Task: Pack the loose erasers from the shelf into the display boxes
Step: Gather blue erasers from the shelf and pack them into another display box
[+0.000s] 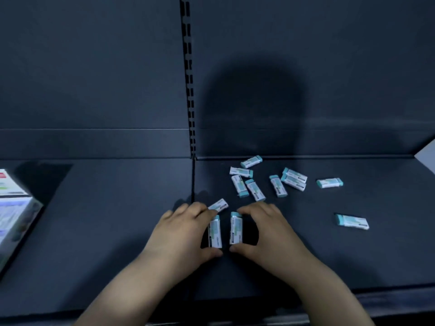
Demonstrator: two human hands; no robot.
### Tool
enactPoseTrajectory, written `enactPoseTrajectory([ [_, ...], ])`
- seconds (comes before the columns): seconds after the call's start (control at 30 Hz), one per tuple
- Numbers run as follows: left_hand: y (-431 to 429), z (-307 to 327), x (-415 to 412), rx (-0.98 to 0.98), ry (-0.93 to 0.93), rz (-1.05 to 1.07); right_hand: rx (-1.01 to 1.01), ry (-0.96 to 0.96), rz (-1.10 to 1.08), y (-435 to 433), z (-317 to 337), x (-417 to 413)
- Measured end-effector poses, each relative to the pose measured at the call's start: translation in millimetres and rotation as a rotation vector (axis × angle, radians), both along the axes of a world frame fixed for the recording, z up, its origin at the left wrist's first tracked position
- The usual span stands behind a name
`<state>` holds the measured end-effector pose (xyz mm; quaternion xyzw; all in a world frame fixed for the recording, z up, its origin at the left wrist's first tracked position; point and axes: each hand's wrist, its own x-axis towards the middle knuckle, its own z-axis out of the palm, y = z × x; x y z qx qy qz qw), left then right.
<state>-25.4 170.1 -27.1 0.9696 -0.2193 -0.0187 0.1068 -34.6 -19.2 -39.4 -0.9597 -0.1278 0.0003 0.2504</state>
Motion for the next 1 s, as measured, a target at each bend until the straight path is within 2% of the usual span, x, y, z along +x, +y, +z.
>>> enactPoseTrajectory([
  [0.27,21,4,-11,0.007,0.007,-0.011,0.008,0.062,0.018,25,5,-17],
  [0.6,51,6,-21,0.05,-0.153,0.072,0.067,0.052,0.121,49,12,-4],
  [0.77,96,9,-36,0.012,-0.182,0.152,0.097,0.062,0.173,100,12,-11],
  [1.0,199,19,-42,-0.079,-0.206,0.139,0.138,0.011,0.15,207,18,-18],
])
